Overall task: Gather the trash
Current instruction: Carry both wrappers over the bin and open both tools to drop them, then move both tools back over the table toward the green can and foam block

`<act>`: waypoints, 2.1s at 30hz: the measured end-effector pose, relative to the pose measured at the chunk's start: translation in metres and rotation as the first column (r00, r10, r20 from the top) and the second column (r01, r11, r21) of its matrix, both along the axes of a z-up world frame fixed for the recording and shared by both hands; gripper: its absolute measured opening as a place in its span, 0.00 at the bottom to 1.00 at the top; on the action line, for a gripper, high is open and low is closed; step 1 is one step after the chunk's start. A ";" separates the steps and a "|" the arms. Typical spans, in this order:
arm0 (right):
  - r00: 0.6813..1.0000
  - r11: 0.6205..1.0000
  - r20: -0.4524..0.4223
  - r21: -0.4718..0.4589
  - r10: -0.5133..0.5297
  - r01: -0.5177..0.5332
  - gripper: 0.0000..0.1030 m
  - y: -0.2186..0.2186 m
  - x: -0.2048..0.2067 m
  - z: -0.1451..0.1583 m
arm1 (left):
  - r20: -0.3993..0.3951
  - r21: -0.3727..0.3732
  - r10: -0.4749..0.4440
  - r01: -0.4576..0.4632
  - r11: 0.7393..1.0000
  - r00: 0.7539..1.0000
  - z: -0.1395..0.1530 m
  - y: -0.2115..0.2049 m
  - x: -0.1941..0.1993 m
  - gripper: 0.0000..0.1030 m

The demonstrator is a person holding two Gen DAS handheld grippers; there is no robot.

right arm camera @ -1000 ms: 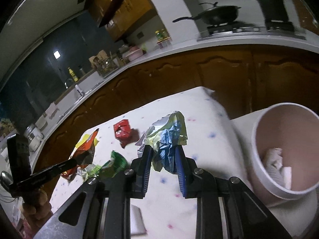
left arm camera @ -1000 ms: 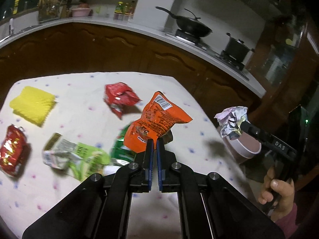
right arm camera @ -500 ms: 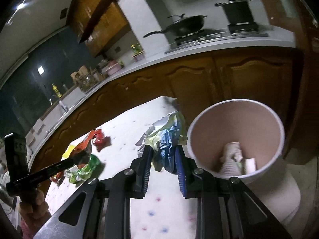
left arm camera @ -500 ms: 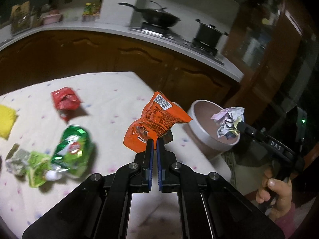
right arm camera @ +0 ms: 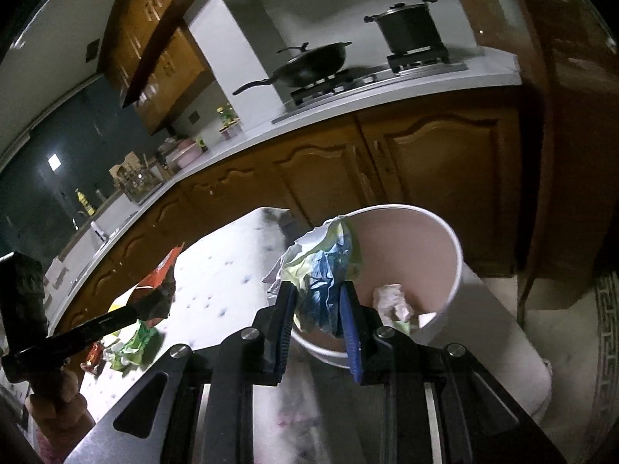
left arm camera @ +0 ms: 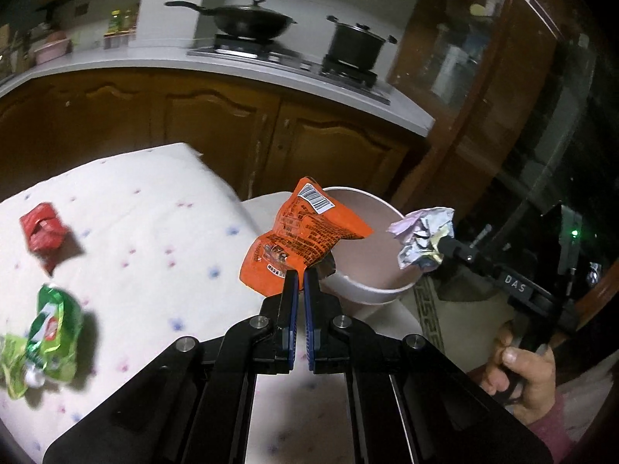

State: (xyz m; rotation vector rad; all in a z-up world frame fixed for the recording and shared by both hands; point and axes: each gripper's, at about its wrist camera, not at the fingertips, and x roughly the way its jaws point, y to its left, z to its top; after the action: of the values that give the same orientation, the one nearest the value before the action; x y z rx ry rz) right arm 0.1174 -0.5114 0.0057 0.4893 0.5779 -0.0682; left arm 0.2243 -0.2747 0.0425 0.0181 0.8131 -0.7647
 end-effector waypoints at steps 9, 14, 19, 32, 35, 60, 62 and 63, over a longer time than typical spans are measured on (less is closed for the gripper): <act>1.000 1.000 -0.010 -0.001 -0.026 0.026 0.24 -0.025 0.006 -0.005 | -0.007 0.039 -0.077 0.077 0.996 0.997 -0.009 -0.057 0.012 0.03; 0.999 0.999 -0.021 0.003 -0.035 0.035 0.24 -0.039 0.013 -0.010 | -0.029 0.062 -0.105 0.106 0.992 0.994 -0.020 -0.084 0.017 0.03; 0.999 0.999 -0.034 0.009 -0.037 0.037 0.24 -0.045 0.017 -0.014 | -0.059 0.078 -0.114 0.118 0.990 0.992 -0.032 -0.102 0.023 0.03; 0.997 0.997 -0.068 0.058 -0.038 0.042 0.32 -0.061 0.032 -0.030 | -0.088 0.114 -0.109 0.118 0.986 0.990 -0.048 -0.125 0.035 0.18; 0.997 0.996 -0.067 0.070 -0.043 0.048 0.43 -0.062 0.031 -0.033 | -0.094 0.114 -0.108 0.119 0.986 0.990 -0.050 -0.125 0.035 0.20; 0.999 0.997 0.027 0.081 0.017 -0.019 0.76 -0.006 0.013 -0.002 | -0.083 0.006 0.096 -0.096 0.995 0.992 -0.021 0.006 0.018 0.48; 0.999 0.996 0.026 0.087 0.032 -0.035 0.76 0.003 0.014 -0.002 | -0.070 0.007 0.130 -0.130 0.992 0.989 -0.021 0.020 0.015 0.49; 0.999 0.995 0.026 0.091 0.041 -0.043 0.76 0.009 0.015 -0.002 | -0.071 0.003 0.141 -0.141 0.990 0.987 -0.021 0.028 0.015 0.49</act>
State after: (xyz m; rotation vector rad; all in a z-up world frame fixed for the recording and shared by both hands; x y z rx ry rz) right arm 0.1323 -0.5022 0.0036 0.5657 0.5690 0.0043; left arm 0.2390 -0.2465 0.0219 -0.0688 0.8718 -0.6350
